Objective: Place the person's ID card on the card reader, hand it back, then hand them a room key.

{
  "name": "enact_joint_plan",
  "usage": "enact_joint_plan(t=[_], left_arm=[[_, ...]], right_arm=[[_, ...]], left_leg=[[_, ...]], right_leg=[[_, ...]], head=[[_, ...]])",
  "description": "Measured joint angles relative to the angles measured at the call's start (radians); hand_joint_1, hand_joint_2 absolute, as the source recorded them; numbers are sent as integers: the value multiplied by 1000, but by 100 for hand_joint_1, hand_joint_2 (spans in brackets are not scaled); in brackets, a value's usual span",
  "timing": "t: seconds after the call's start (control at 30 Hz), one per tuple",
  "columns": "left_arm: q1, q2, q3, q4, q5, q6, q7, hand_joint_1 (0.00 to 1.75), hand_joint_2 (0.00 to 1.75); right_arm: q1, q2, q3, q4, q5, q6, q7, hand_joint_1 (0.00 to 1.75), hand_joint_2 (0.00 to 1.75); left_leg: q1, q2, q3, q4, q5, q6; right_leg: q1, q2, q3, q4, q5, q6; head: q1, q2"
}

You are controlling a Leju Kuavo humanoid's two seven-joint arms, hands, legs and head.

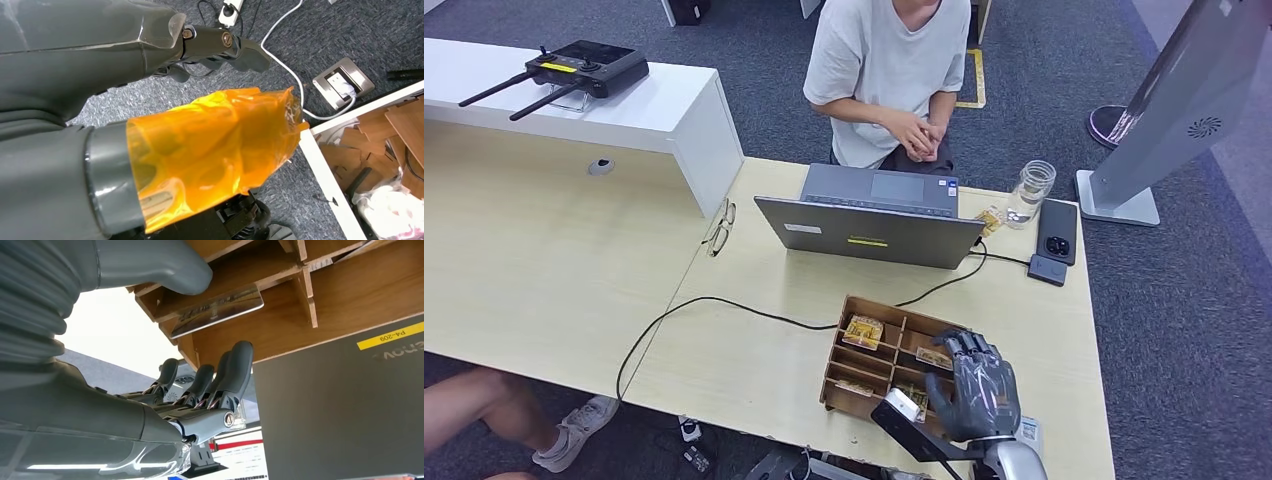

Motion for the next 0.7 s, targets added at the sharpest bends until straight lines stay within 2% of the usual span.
enact_joint_plan(t=[0.13,0.23,0.27,0.4,0.47,0.57,0.7], left_arm=[[0,0,-1,0,0,0,0,0,0],[0,0,-3,0,0,0,0,0,0],[0,0,-4,0,0,0,0,0,0],[0,0,-8,0,1,0,0,0,0],[0,0,-10,0,2,0,0,0,0],[0,0,-12,0,3,0,0,0,0],[0,0,-15,0,4,0,0,0,0]], right_arm=[[-3,4,0,10,1,4,0,70,175],[-4,6,0,16,1,6,0,79,175],[-4,6,0,18,1,7,0,87,175],[-6,7,0,19,2,9,0,138,175],[-8,7,0,19,3,11,0,151,175],[-12,7,0,19,4,12,0,158,175],[-15,7,0,19,6,13,-2,159,175]], left_leg=[[0,0,0,0,0,0],[0,0,0,0,0,0],[0,0,0,0,0,0],[0,0,0,0,0,0],[0,0,0,0,0,0],[0,0,0,0,0,0],[0,0,0,0,0,0]], right_leg=[[0,0,0,0,0,0],[0,0,0,0,0,0],[0,0,0,0,0,0],[0,0,0,0,0,0],[0,0,0,0,0,0],[0,0,0,0,0,0],[0,0,0,0,0,0]], head=[[0,0],[0,0],[0,0],[0,0],[0,0],[0,0],[0,0]])
